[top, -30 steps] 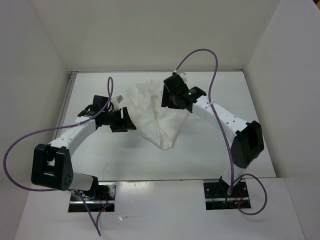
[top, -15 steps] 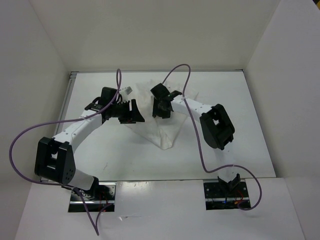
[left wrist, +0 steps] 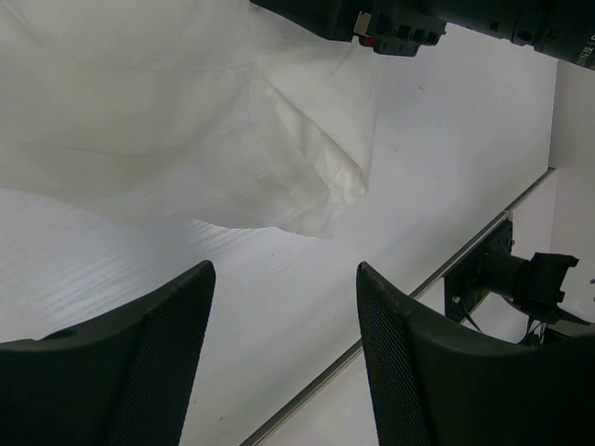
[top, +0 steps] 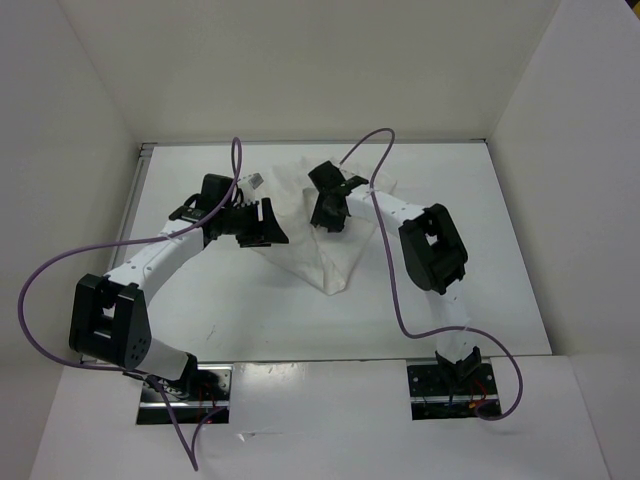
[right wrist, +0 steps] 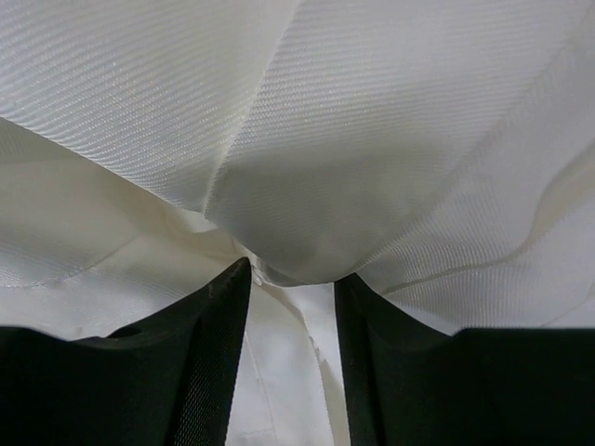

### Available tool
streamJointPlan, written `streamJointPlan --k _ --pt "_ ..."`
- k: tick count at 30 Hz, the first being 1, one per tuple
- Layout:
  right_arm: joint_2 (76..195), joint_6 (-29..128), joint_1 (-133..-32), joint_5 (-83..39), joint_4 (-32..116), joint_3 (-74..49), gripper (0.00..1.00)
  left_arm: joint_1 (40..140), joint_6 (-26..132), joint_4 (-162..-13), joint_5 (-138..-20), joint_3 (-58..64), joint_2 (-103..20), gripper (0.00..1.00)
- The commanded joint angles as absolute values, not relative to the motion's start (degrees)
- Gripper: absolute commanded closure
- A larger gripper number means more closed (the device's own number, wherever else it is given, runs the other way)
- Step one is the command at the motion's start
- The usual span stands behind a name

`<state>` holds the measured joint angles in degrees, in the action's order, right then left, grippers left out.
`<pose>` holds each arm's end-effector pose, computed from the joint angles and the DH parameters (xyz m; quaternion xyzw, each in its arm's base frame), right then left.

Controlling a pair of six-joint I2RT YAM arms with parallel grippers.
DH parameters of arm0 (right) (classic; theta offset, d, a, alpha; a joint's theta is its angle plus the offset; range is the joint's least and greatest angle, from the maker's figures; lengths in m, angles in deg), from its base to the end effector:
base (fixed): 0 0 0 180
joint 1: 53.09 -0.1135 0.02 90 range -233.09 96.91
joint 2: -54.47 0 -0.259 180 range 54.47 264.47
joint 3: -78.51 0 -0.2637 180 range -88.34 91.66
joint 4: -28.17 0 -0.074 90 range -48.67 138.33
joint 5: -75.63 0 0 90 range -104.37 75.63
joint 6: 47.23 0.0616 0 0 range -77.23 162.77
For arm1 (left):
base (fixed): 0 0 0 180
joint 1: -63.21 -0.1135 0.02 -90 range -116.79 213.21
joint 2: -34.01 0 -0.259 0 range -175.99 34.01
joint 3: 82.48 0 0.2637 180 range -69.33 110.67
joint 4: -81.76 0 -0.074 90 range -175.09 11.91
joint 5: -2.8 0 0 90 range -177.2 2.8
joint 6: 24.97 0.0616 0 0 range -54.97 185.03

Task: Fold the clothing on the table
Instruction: Flatten the skirt out

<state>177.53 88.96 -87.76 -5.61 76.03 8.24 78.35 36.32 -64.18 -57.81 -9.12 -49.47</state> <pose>0.4025 0.2670 0.1516 0.1158 0.9589 0.1046 0.2368 0.3220 -0.1184 0.2355 -0.0072 0.8964 -0.3574 0.2621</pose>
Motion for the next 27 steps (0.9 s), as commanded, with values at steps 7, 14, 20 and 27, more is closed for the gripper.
streamJointPlan --k 7,14,20,27 --pt "180.31 90.84 -86.66 -2.85 75.96 13.52 0.62 78.24 36.73 -65.49 -57.84 -9.3 -48.08 0.3" --pt "180.53 89.45 -86.66 -2.85 74.9 14.67 1.0 78.24 37.26 -65.49 -57.84 -9.3 -48.08 0.3" --pt "166.91 80.41 -89.3 -4.07 78.15 24.32 1.0 78.24 37.26 -65.49 -57.32 -9.3 -48.6 0.3" --pt "151.71 81.52 -83.86 -10.93 76.48 20.08 1.0 77.72 37.26 -65.49 -57.32 -9.91 -48.6 0.3"
